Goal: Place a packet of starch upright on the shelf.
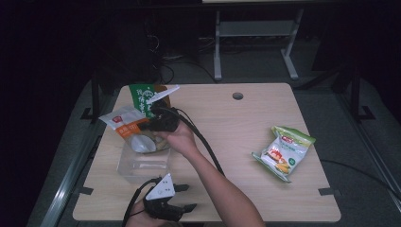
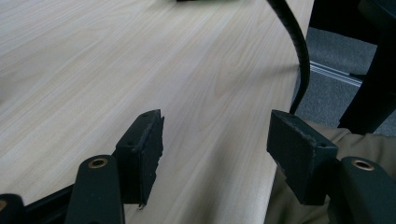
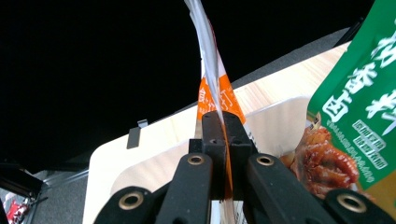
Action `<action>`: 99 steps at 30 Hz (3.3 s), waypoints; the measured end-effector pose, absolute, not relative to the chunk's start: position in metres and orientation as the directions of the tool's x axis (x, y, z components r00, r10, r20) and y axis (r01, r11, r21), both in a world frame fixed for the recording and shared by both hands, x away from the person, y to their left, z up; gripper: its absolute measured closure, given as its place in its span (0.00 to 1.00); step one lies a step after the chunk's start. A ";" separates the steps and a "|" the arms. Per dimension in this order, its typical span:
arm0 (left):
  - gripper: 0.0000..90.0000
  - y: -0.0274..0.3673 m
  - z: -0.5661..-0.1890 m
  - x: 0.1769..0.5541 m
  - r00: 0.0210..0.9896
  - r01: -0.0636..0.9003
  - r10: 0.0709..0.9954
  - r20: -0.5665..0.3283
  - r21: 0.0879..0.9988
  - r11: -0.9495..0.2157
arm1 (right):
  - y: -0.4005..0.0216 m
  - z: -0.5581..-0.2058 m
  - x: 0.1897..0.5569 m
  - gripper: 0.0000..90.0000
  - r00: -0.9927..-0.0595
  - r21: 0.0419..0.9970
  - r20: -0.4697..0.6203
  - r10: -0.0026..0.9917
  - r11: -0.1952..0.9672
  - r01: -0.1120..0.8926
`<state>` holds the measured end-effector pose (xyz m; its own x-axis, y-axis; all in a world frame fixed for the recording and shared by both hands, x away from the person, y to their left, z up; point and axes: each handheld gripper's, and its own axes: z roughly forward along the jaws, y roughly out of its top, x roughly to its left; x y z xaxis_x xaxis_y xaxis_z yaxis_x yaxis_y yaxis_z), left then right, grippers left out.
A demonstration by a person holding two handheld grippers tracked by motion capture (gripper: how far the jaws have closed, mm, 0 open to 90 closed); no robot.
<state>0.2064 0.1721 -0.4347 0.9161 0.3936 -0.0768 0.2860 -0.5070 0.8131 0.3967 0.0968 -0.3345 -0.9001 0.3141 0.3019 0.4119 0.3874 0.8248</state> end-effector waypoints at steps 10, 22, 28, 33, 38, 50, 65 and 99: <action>0.40 0.172 -0.436 0.206 0.914 0.285 0.398 -0.074 0.816 -0.502 | 0.097 -0.368 0.405 1.00 -0.868 0.809 0.363 0.338 0.348 0.474; 0.40 0.169 -0.438 0.205 0.916 0.273 0.398 -0.054 0.812 -0.516 | 0.084 -0.367 0.400 0.92 -0.887 0.804 0.281 0.366 0.415 0.426; 0.40 0.169 -0.438 0.205 0.913 0.270 0.406 -0.042 0.809 -0.522 | 0.069 -0.368 0.399 0.91 -0.886 0.805 0.283 0.367 0.411 0.427; 0.40 0.168 -0.439 0.206 0.914 0.265 0.406 -0.031 0.803 -0.534 | 0.065 -0.371 0.398 0.99 -0.894 0.793 0.264 0.361 0.447 0.415; 0.40 0.170 -0.439 0.208 0.911 0.276 0.411 -0.044 0.804 -0.527 | 0.064 -0.370 0.397 0.93 -0.900 0.799 0.260 0.350 0.446 0.404; 0.39 0.171 -0.440 0.210 0.904 0.302 0.422 -0.071 0.804 -0.512 | 0.038 -0.359 0.383 0.84 -0.912 0.825 0.252 0.323 0.422 0.377; 0.39 0.171 -0.442 0.214 0.901 0.312 0.425 -0.082 0.805 -0.505 | -0.022 -0.370 0.366 0.78 -0.895 0.817 0.256 0.366 0.413 0.403; 0.39 0.168 -0.445 0.221 0.900 0.321 0.427 -0.090 0.800 -0.507 | -0.138 -0.407 0.333 0.66 -0.812 0.780 0.312 0.493 0.355 0.515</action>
